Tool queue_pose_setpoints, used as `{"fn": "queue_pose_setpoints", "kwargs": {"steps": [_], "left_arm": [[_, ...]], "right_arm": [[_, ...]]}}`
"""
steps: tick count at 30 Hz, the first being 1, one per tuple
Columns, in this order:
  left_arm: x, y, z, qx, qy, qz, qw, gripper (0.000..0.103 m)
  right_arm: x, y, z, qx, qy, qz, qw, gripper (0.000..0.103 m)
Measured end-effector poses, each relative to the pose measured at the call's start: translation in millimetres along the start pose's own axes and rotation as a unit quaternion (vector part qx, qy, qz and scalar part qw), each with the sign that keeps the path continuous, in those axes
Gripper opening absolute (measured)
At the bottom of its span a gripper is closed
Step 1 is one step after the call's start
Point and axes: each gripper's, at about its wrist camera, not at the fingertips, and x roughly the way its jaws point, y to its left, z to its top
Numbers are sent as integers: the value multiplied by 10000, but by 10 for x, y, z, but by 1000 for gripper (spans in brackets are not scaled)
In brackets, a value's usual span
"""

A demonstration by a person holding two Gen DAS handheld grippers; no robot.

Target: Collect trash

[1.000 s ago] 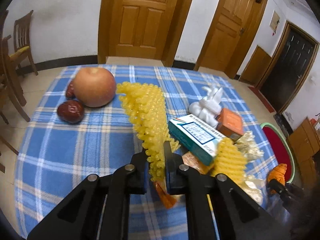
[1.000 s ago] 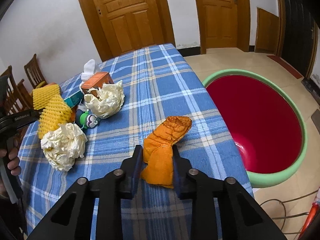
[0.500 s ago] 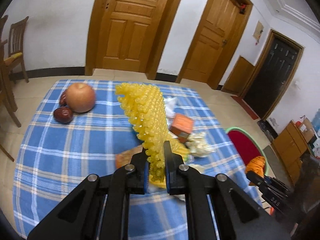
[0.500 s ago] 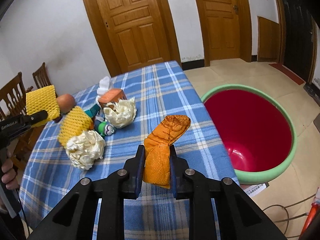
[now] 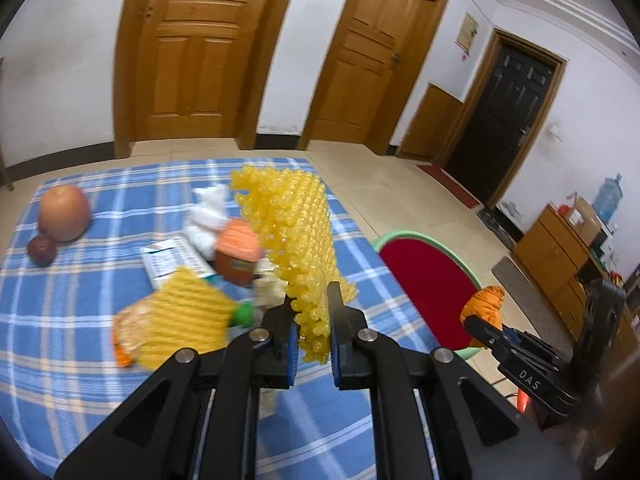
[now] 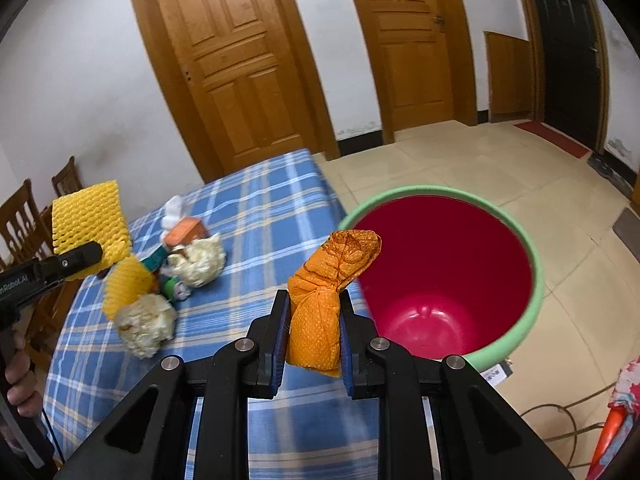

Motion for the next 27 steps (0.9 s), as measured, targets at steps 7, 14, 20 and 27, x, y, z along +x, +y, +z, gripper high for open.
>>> {"fn": "queue_pose_setpoints", "kwargs": {"steps": [7, 14, 20, 27], "left_arm": [[418, -430, 5, 324, 356, -272, 9985, 11], [855, -758, -21, 575, 733, -403, 9948, 11], [1176, -983, -24, 743, 981, -508, 9911, 11], [1441, -1120, -14, 880, 1192, -580, 9873, 11]], "right_arm": [[49, -374, 34, 269, 18, -197, 9994, 22], [170, -665, 21, 440, 120, -338, 9984, 22], [290, -857, 25, 604, 204, -445, 9970, 23], [404, -1018, 41, 758, 279, -494, 9955, 25]]}}
